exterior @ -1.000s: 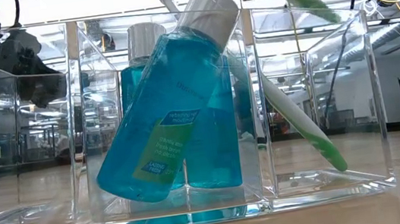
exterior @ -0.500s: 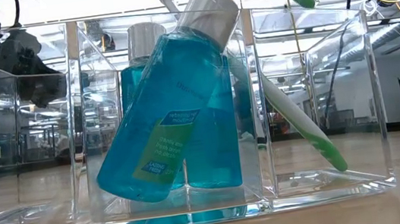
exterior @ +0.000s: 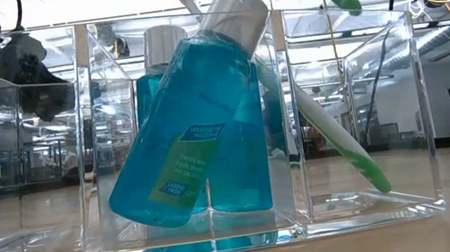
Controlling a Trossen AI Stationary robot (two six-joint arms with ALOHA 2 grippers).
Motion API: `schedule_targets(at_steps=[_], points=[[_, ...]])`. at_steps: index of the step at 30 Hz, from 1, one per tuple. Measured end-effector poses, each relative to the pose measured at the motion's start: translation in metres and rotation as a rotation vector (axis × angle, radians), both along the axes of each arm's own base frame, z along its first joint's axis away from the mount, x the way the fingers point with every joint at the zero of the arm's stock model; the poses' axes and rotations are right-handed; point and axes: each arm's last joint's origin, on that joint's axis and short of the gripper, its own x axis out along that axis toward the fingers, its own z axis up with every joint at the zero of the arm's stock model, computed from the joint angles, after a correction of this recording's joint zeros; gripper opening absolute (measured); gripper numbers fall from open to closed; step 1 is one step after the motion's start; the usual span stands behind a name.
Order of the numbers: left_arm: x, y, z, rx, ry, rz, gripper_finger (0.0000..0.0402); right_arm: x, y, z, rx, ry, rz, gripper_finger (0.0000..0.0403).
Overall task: Pick & Place toothbrushing station
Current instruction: Put the green toothbrush into the transparent organizer
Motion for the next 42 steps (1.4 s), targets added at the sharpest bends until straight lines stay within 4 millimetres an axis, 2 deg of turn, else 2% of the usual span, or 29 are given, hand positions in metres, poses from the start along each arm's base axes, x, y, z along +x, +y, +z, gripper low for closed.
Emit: schedule_targets(at_steps=[13,23,28,35,42], points=[[0.000,0.000,0.000,0.000,0.000,0.000,0.0147,-0.007,0.011,0.001,-0.065,-0.034,-0.010,0.0059],[0.000,0.000,0.000,0.000,0.000,0.000,0.0147,0.004,0.011,-0.031,0.001,-0.079,-0.016,0.0059],[0.000,0.000,0.000,0.000,0.000,0.000,0.0147,0.004,0.010,-0.031,0.005,-0.081,-0.017,0.0059],[0.000,0.000,0.000,0.000,0.000,0.000,0.0147,0.005,0.013,-0.044,-0.019,0.044,-0.003,0.0059],[0.000,0.000,0.000,0.000,0.000,0.000,0.0147,0.006,0.014,-0.048,-0.040,0.078,-0.005,0.0059]])
